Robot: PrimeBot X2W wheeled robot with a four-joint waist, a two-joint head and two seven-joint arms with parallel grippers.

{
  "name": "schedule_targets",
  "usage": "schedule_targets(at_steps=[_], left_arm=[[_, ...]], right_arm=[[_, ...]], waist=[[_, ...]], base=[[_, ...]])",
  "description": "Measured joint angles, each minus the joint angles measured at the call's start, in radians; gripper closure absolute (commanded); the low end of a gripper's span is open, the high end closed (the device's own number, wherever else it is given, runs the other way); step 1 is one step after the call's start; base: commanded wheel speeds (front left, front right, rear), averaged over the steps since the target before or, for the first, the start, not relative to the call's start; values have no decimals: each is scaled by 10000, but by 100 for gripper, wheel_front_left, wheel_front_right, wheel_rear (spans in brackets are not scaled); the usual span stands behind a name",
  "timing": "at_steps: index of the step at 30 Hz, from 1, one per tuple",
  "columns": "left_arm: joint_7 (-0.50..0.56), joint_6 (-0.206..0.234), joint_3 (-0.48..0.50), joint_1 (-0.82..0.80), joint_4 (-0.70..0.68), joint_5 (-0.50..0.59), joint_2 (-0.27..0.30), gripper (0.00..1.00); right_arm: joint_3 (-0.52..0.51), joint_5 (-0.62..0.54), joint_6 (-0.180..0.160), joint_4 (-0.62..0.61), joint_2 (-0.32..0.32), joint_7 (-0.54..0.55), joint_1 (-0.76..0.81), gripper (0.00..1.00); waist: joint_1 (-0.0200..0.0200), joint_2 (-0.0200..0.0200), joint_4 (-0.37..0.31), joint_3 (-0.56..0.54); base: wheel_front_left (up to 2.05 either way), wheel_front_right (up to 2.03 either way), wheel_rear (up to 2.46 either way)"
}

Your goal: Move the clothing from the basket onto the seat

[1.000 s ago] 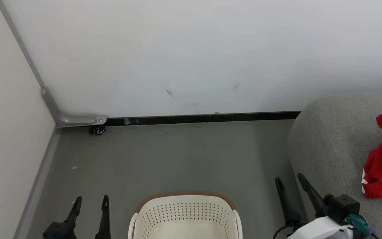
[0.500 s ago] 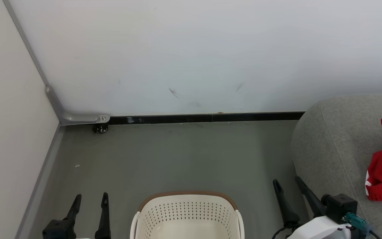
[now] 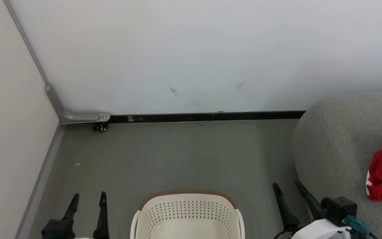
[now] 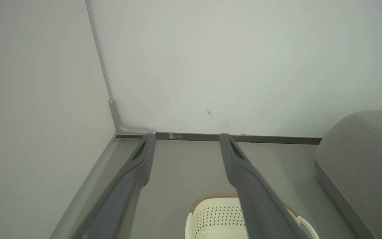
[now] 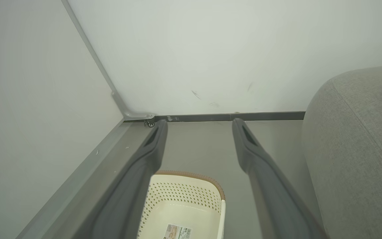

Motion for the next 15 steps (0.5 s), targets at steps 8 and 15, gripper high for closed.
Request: schedule_targets(at_steps=[8,15], left_arm=[[0,31,13,-9,180,77,8,0],[0,75,12,-35,215,199,8,0]], right_arm=[[40,29,0,-79,0,13,2,0],[35,29,0,-188,2,27,3,0]], waist=[[0,0,13,42],[0,0,8,68]], base=[[0,0,0],[0,0,0]])
